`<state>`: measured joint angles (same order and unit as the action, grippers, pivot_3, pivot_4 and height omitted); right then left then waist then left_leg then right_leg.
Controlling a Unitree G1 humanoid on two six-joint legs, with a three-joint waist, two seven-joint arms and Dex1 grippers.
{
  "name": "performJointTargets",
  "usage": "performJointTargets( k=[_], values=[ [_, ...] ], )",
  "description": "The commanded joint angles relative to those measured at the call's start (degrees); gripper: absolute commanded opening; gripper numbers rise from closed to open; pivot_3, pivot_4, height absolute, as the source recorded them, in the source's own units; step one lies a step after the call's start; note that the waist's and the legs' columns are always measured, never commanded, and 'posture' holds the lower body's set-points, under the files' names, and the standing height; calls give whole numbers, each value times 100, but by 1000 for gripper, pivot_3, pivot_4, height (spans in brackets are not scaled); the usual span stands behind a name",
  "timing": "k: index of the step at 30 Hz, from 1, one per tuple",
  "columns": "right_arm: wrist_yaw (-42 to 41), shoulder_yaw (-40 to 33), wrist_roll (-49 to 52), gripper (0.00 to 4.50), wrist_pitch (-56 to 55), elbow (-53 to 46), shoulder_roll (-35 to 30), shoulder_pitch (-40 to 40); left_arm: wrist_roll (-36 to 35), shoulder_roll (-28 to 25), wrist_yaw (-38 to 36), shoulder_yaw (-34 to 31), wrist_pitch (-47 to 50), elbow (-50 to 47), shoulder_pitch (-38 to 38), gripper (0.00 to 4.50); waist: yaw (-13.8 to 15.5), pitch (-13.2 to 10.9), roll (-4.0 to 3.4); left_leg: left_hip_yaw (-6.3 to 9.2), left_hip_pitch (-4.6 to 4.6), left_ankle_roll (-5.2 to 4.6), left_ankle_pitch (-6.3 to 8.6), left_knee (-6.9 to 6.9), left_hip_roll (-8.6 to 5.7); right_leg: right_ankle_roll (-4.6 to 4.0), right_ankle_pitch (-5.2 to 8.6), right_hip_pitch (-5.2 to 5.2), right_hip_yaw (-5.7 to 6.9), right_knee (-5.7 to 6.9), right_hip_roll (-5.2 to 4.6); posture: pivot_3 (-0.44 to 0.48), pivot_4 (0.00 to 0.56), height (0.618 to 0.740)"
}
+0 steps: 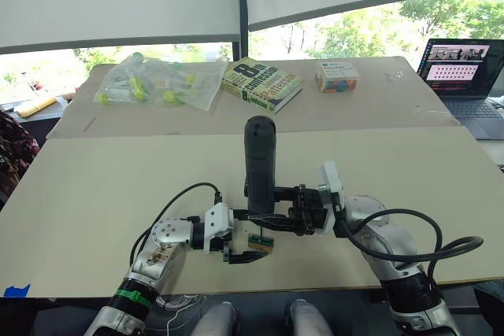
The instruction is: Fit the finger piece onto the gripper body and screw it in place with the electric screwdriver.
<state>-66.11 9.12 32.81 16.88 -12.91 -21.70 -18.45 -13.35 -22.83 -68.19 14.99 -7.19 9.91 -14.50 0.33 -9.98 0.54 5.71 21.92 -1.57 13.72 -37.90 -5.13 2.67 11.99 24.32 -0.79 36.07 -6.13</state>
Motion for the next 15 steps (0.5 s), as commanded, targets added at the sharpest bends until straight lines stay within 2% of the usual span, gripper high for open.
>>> performJointTargets(
  k=[1, 15],
  values=[
    [-20, -53, 163, 1924, -29, -191, 38, -102, 69, 33, 8, 127, 82, 22, 56, 4454, 1, 0, 0, 0, 0, 0, 0, 0, 0, 0, 0, 0, 0, 0, 0, 0, 150, 740],
    [-138, -69, 310, 1924, 164, -267, -32, -89, 76, 36, 16, 123, 81, 36, 47, 4454, 2, 0, 0, 0, 0, 0, 0, 0, 0, 0, 0, 0, 0, 0, 0, 0, 150, 740]
  ],
)
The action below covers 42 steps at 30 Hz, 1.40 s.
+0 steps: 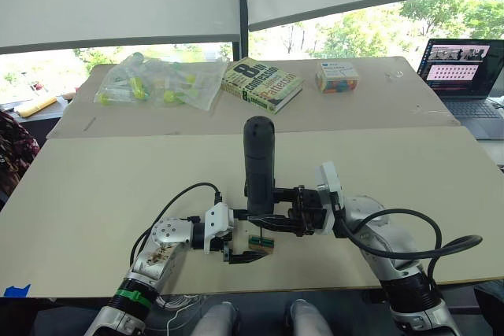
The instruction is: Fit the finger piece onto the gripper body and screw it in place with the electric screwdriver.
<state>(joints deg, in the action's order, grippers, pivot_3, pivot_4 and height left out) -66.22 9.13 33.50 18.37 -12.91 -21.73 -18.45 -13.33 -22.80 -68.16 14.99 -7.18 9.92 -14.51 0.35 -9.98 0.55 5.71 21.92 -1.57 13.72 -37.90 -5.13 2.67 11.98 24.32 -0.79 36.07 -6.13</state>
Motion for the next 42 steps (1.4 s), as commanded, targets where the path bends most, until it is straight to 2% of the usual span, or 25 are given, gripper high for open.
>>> performJointTargets(
  k=[1, 29, 42],
  values=[
    [-172, -51, 238, 1924, 26, -276, -65, -78, 75, 33, 15, 123, 82, 36, 49, 4454, 1, 0, 0, 0, 0, 0, 0, 0, 0, 0, 0, 0, 0, 0, 0, 0, 150, 740],
    [-649, 55, 429, 1924, 310, -383, -502, -59, 119, 47, 26, 115, 44, 91, 38, 4454, 20, 1, 1, 0, 0, 0, 0, 0, 0, 0, 0, -2, 0, -2, -1, 0, 150, 740],
    [-588, 52, 383, 1924, 503, -372, -565, -161, -82, -150, -106, 2, 97, -182, 281, 4454, -4, 2, 1, 0, -1, 0, 0, 0, 1, 0, 0, -1, 0, -2, 0, 0, 150, 740]
  ],
)
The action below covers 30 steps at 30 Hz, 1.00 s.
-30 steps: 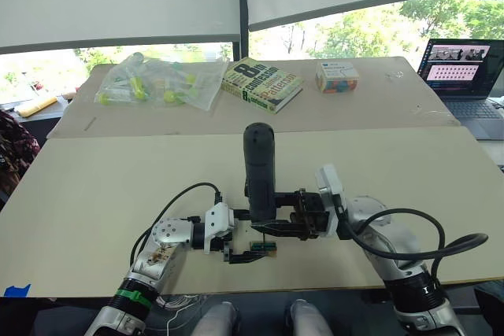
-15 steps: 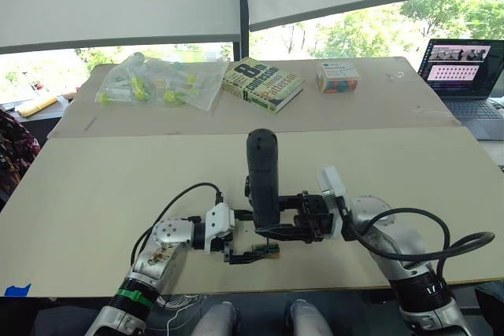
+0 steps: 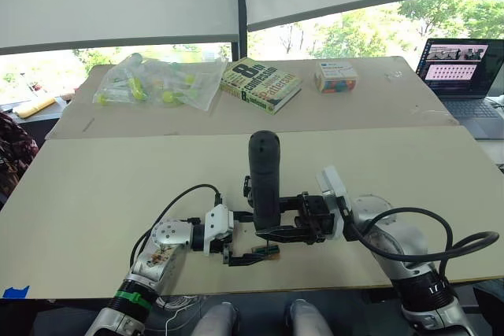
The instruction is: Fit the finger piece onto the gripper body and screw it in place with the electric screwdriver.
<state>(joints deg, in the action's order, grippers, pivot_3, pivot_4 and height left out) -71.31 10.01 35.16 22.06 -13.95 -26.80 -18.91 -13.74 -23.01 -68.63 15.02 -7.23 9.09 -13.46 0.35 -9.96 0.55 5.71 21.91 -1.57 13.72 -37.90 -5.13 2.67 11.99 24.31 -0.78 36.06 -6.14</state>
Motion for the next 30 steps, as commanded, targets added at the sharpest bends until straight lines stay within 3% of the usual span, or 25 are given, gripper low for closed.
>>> performJointTargets(
  k=[1, 9, 19, 30],
  values=[
    [-72, -18, 213, 1924, 215, -287, -106, -131, -86, -169, -102, -23, 112, -156, 221, 4454, -21, 0, 0, 0, 0, 0, 0, 0, 0, 0, 0, 1, 0, 0, 0, 0, 150, 740],
    [120, -110, 418, 1924, 713, -480, -163, -203, -213, -358, -170, -82, 125, -282, 364, 4454, -95, 0, 0, 1, 2, 0, 0, 0, 4, 0, 0, 3, 0, 2, 2, 0, 150, 740],
    [422, -856, 926, 1924, 519, -811, -4, -200, -278, -471, -265, -72, 86, -451, 505, 4454, -111, 0, 0, 1, 2, 0, 0, 0, 5, 0, 0, 4, -1, 1, 2, 0, 150, 740],
    [411, -377, 416, 1924, -140, -788, 476, -84, -193, -472, -300, 19, 104, -560, 540, 4454, -109, 0, 0, 1, 3, 1, 0, 0, 4, 0, 0, 5, -1, 1, 2, 0, 150, 740]
  ],
)
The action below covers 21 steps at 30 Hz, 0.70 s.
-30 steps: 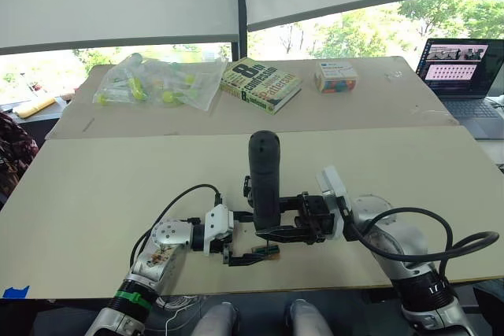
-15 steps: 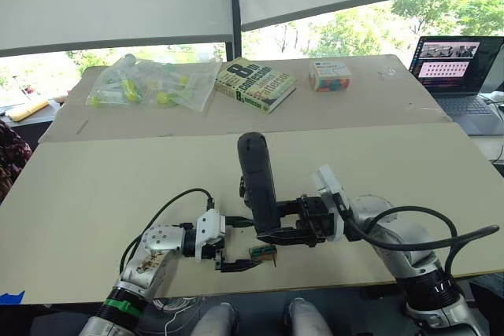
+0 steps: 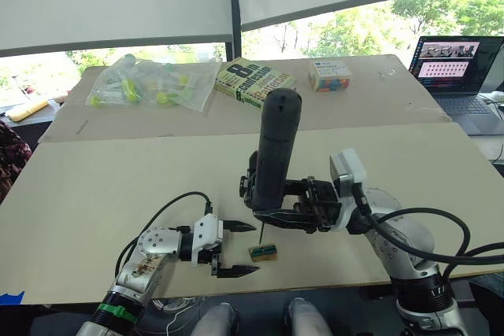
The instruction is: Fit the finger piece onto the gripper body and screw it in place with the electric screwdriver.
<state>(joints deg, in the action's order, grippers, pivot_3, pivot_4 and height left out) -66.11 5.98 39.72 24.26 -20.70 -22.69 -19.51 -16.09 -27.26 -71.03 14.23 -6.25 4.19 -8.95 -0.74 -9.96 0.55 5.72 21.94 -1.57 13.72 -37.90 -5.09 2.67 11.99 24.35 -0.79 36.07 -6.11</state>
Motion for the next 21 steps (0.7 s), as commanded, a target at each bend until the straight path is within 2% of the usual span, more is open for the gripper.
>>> performJointTargets(
  k=[1, 21],
  values=[
    [-142, 61, -93, 1924, -439, -48, 80, -1, 60, -39, -47, 111, 5, -64, 87, 4454, 2, 0, 0, 0, 0, 0, 0, 0, 0, 0, 0, 0, 0, 0, 0, 0, 150, 740],
    [-501, 117, -345, 1924, -813, 265, -86, 133, 155, 25, 150, 215, 56, -91, 106, 4454, 9, 0, 0, 0, -2, 0, 0, 0, -1, 0, 0, -2, 0, 0, -1, 0, 150, 740]
  ],
)
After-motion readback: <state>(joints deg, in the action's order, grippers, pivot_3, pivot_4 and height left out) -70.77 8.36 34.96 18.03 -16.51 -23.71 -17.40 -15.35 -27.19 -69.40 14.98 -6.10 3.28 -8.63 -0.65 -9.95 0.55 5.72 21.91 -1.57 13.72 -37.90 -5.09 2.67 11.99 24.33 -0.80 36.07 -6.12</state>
